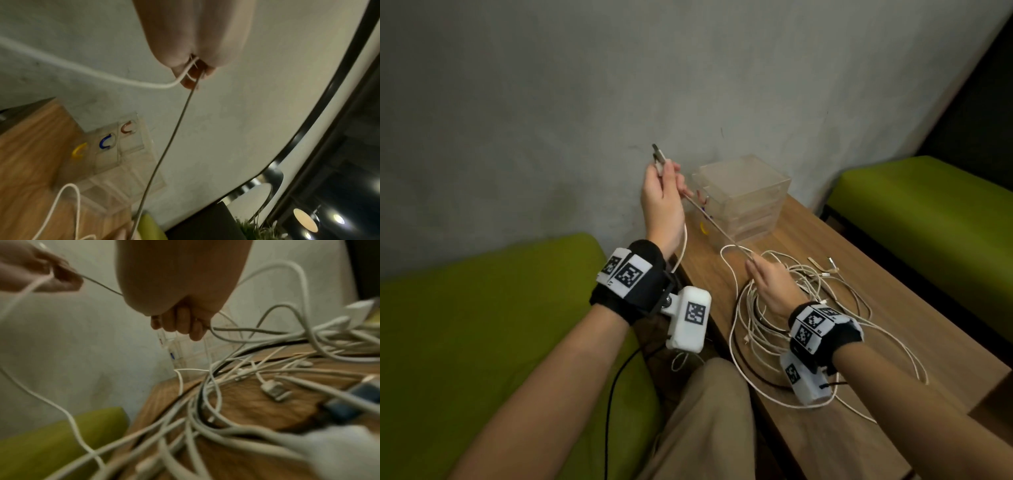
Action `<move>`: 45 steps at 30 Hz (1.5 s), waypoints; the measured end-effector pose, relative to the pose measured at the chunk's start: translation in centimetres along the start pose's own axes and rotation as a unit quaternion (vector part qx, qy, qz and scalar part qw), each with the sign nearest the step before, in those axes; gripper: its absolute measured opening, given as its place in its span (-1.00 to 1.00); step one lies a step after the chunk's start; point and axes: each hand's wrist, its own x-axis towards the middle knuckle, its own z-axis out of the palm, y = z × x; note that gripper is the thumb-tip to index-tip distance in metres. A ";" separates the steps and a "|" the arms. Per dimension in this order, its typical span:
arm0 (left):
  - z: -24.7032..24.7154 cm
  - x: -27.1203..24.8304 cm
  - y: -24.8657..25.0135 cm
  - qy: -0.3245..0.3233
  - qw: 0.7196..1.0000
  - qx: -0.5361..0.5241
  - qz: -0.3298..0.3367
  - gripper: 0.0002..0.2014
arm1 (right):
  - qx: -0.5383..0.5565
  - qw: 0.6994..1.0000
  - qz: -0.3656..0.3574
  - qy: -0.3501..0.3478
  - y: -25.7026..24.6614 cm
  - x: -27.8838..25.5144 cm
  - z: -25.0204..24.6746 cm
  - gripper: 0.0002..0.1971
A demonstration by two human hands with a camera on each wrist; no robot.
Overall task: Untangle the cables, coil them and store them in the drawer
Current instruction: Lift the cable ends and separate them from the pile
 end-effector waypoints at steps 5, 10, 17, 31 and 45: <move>0.6 -1.5 -0.2 -0.070 0.997 -0.016 -0.007 -0.74 | -0.014 0.998 -0.014 -0.064 -0.3 0.0 0.0 -0.68; 0.6 -1.3 -0.1 -0.027 1.000 0.015 0.002 -0.77 | 0.008 0.996 -0.044 -0.078 -1.2 -0.1 0.2 -0.42; 0.4 -2.1 0.3 -0.031 0.993 0.090 0.070 -0.77 | 0.007 0.994 -0.029 -0.109 -0.8 -0.3 0.3 -0.59; -0.2 -2.5 0.1 -0.184 0.933 0.283 0.124 -0.70 | -0.033 0.999 -0.001 0.013 0.7 -0.8 -2.0 -0.76; 1.4 -3.1 -0.5 -0.089 0.986 0.135 -0.035 -0.66 | 0.016 1.000 0.013 -0.002 1.2 -0.8 -2.6 -0.75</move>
